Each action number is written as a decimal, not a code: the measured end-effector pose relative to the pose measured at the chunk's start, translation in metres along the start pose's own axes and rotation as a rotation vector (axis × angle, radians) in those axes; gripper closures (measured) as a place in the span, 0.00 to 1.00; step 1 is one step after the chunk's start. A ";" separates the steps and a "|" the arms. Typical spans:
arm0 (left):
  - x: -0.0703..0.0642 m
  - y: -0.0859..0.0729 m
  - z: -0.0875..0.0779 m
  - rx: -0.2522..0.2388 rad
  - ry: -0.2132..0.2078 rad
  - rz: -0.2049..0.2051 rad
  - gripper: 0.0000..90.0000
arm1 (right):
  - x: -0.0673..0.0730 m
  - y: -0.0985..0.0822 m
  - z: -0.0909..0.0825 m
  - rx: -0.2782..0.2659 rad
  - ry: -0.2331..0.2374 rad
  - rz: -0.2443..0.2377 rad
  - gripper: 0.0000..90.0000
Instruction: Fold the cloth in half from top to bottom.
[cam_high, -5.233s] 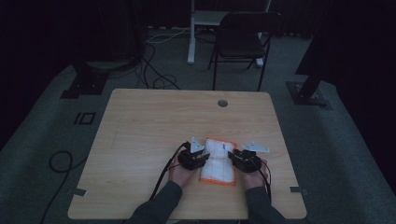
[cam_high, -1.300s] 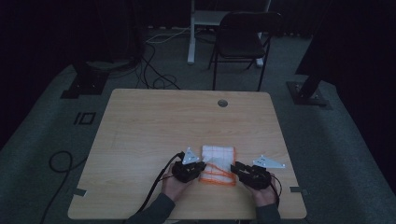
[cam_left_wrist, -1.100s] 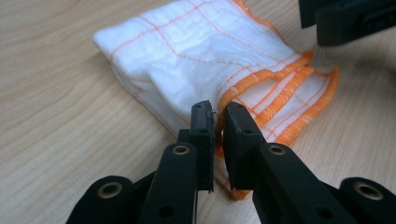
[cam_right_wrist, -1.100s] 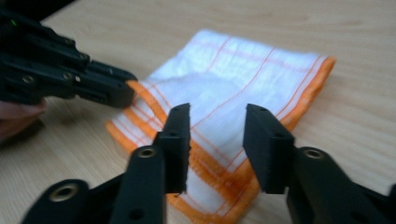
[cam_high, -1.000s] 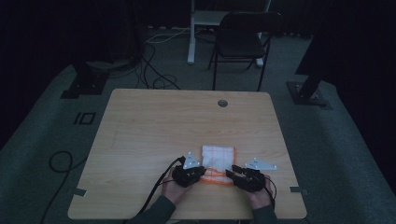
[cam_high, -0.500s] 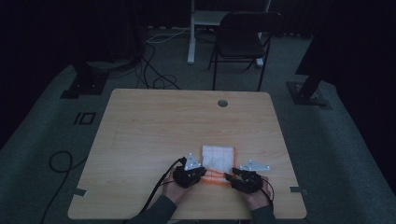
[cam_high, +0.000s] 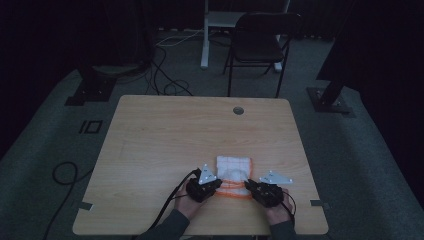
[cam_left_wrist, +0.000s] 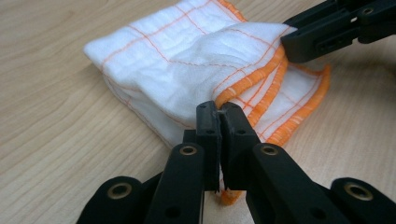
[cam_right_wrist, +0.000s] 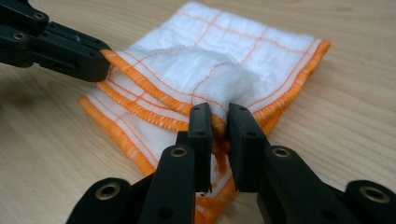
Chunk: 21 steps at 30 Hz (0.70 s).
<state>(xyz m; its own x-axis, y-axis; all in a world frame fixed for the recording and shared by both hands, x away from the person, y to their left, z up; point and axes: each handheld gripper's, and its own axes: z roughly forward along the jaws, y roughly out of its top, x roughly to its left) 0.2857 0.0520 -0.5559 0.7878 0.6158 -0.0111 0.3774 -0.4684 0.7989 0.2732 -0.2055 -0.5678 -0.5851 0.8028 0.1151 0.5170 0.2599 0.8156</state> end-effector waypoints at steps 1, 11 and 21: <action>-0.001 0.000 -0.002 -0.004 0.002 0.001 0.98 | 0.004 0.000 -0.004 -0.010 0.005 -0.008 0.89; -0.013 -0.014 -0.010 0.010 -0.004 0.020 0.98 | 0.015 -0.009 -0.014 -0.010 0.023 -0.021 0.88; -0.003 -0.026 -0.022 -0.013 0.005 -0.010 0.78 | 0.010 -0.016 -0.017 0.004 0.016 0.015 0.58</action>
<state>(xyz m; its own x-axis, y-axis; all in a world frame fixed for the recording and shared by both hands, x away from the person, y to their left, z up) 0.2626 0.0759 -0.5635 0.7816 0.6235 -0.0157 0.3788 -0.4545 0.8062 0.2484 -0.2111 -0.5701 -0.5869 0.7981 0.1362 0.5281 0.2499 0.8116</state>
